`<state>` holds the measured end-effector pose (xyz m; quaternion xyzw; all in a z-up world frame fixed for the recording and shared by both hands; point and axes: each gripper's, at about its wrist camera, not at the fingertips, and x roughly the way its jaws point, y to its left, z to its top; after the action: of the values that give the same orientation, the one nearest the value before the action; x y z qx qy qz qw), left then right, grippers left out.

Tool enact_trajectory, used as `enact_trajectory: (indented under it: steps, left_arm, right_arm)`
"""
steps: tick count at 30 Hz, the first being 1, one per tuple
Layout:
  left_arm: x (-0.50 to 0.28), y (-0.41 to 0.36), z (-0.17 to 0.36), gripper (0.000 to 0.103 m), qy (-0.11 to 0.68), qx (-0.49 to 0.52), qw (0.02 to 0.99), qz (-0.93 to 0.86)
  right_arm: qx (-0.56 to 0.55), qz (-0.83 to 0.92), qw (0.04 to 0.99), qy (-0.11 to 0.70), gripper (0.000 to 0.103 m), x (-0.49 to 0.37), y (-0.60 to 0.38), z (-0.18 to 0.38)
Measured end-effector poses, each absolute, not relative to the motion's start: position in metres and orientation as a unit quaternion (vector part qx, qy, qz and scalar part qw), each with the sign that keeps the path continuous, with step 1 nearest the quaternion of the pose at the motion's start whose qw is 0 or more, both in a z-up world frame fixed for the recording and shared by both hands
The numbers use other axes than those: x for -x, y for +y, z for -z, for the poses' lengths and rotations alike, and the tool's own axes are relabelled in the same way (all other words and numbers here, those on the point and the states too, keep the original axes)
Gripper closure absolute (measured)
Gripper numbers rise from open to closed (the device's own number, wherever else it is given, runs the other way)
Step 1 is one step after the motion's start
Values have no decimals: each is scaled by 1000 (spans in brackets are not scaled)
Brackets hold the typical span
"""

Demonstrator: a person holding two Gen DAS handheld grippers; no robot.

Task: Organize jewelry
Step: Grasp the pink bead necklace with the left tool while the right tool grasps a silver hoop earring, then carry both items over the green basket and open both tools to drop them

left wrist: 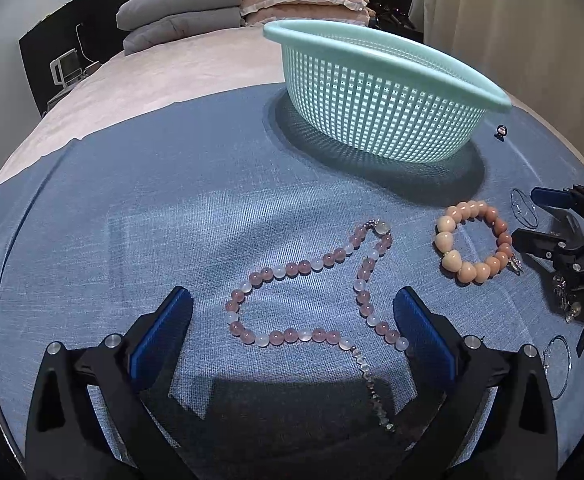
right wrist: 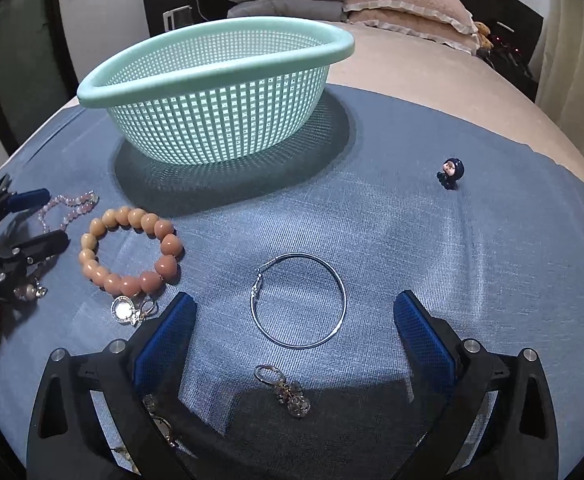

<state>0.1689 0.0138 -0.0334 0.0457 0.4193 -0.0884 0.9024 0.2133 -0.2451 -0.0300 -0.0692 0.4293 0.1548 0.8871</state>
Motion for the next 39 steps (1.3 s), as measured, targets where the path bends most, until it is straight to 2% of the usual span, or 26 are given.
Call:
enact_trajectory:
  steps: [4, 5, 7, 8, 9, 10, 13, 14, 17, 27, 39]
  left_arm:
    - [-169, 14, 33, 4, 420, -45, 902, 89]
    - [-169, 13, 32, 5, 421, -44, 902, 90]
    - [-168, 12, 31, 12, 419, -48, 901, 97]
    - [-167, 9, 30, 21, 418, -53, 901, 102]
    - [-164, 7, 28, 27, 415, -56, 901, 111]
    - [-162, 4, 27, 39, 413, -59, 901, 119]
    - [-157, -5, 24, 85, 418, -55, 894, 153]
    - [-156, -7, 23, 96, 421, -51, 892, 159]
    - [-149, -17, 23, 97, 414, -81, 894, 153]
    - [-134, -15, 9, 97, 425, -44, 887, 177]
    - [-120, -11, -43, 97, 382, -44, 900, 204]
  right_arm:
    - [71, -153, 888, 428, 8, -215, -243, 29]
    - [69, -155, 888, 428, 11, -214, -244, 28]
    - [68, -155, 892, 420, 35, -212, -245, 24]
    - [68, -154, 893, 416, 59, -211, -245, 23]
    - [69, -153, 894, 416, 62, -209, -244, 23]
    - [72, -152, 894, 416, 62, -208, -243, 23]
    - [79, -151, 896, 409, 63, -206, -241, 22]
    - [84, -153, 896, 408, 63, -204, -241, 21]
    - [84, -159, 895, 408, 63, -201, -242, 20]
    - [90, -170, 900, 391, 63, -175, -243, 8]
    - [103, -168, 913, 358, 63, -148, -244, -32]
